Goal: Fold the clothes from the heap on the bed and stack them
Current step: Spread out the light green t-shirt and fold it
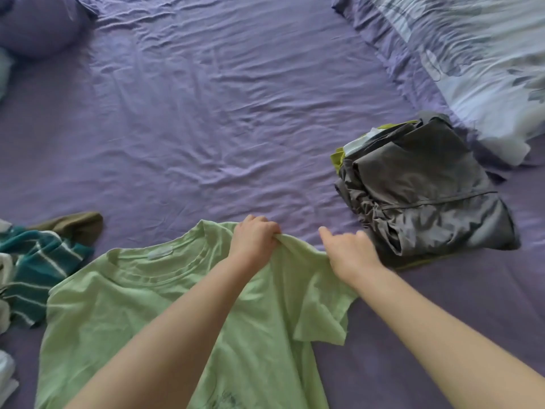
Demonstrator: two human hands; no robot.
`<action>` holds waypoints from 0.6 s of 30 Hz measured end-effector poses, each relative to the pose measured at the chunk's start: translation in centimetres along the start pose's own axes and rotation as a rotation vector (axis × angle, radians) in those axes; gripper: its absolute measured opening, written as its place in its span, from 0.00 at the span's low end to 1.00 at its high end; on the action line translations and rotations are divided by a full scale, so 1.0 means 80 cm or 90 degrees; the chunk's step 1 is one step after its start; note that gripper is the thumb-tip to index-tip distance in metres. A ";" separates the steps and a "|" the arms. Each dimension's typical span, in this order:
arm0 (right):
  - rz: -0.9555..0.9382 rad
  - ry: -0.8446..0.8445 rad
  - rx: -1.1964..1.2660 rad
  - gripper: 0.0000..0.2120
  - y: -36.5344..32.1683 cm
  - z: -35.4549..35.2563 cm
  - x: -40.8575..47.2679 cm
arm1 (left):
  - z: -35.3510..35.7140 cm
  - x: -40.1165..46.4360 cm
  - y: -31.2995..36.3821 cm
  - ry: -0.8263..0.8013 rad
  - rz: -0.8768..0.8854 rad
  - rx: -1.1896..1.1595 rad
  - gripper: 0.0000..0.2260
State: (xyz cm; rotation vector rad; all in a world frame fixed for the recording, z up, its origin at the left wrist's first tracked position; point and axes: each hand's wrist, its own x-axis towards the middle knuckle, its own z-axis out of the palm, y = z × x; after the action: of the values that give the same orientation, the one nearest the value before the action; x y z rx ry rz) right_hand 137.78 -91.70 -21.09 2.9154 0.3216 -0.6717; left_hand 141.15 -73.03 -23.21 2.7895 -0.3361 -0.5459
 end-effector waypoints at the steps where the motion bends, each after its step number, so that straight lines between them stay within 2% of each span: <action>1: -0.004 0.014 -0.006 0.21 0.005 -0.010 0.009 | -0.005 0.004 -0.001 0.010 -0.010 -0.020 0.10; 3: -0.008 0.024 -0.021 0.16 0.018 -0.037 0.026 | -0.012 0.014 0.000 0.037 -0.041 -0.065 0.10; 5: 0.004 -0.011 -0.015 0.14 0.026 -0.054 0.039 | -0.015 0.024 0.003 0.045 -0.070 -0.106 0.11; 8: -0.014 -0.082 0.016 0.10 0.024 -0.048 0.050 | -0.009 0.028 0.000 0.002 -0.063 -0.070 0.17; 11: 0.012 -0.128 0.246 0.17 0.019 -0.019 0.054 | -0.003 0.025 -0.020 -0.001 -0.070 0.007 0.21; 13: 0.073 -0.110 0.397 0.22 0.017 -0.004 0.053 | -0.003 0.024 -0.039 0.019 -0.081 0.042 0.21; 14: 0.100 -0.089 0.419 0.22 0.016 0.003 0.054 | -0.003 0.023 -0.049 0.026 -0.085 0.050 0.19; 18: 0.168 0.017 0.390 0.09 0.014 0.029 0.054 | -0.007 0.026 -0.077 0.035 -0.080 0.113 0.13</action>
State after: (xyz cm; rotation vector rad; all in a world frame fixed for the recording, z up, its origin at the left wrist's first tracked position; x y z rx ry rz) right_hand 140.92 -92.43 -24.97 3.4388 -0.3267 -0.8010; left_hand 144.30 -67.76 -25.33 3.0073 -0.2071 -0.4880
